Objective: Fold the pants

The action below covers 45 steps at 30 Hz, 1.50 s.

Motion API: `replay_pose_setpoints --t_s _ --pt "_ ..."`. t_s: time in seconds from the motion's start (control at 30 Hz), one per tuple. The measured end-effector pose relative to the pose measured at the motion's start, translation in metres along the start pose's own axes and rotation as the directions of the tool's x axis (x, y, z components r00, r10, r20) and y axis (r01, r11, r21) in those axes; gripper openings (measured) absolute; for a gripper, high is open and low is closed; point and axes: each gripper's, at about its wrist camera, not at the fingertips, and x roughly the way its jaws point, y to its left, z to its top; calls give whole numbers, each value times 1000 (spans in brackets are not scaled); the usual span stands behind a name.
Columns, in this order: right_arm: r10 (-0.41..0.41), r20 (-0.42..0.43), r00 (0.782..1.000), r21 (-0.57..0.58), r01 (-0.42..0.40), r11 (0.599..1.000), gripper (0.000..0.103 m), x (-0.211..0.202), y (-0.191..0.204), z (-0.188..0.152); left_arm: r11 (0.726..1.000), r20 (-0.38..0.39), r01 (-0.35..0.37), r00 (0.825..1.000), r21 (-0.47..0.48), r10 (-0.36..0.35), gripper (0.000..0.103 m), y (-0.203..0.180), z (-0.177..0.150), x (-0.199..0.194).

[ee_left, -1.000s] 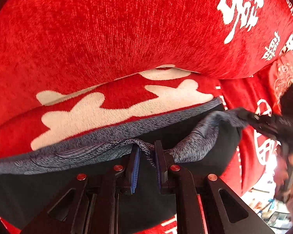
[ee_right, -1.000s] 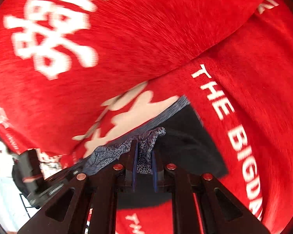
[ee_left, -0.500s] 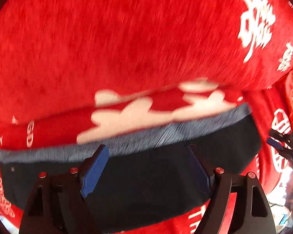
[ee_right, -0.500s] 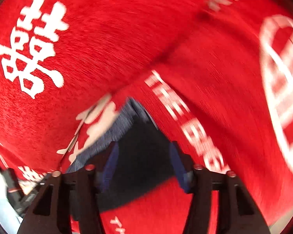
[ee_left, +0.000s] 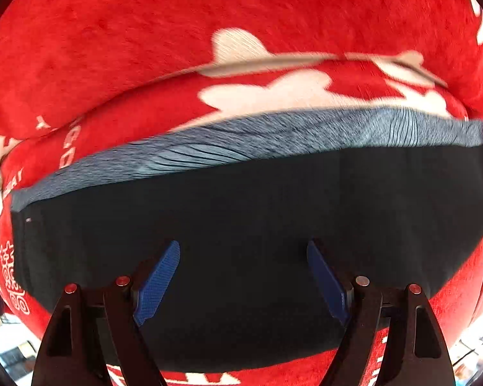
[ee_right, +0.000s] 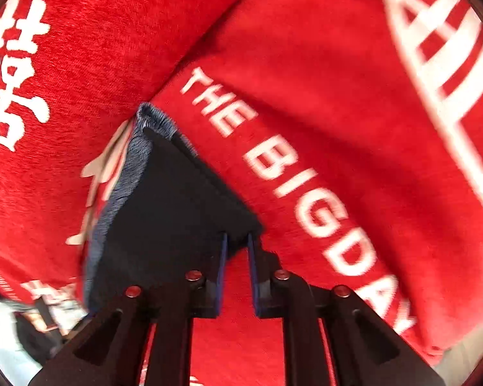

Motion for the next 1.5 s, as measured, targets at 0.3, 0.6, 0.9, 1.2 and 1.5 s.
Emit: replay_pose_setpoints --t_s 0.3,0.6,0.9,1.2,1.5 --pt "-7 38 999 -492 25 870 23 20 133 6 998 77 57 995 -8 -56 82 -31 56 7" --pt "-112 138 984 -446 163 880 17 63 128 57 995 65 -43 997 -91 49 82 -4 85 32" --pt "-105 95 990 -380 134 915 57 28 132 14 985 44 -154 987 -72 157 82 95 31 -9" --pt "40 -210 977 -498 -142 855 57 71 213 -150 990 2 -108 994 -92 108 82 171 -42 -4" --pt "-24 -300 954 -761 -224 609 59 157 419 -270 984 58 -23 998 -175 34 82 312 -78 -14"
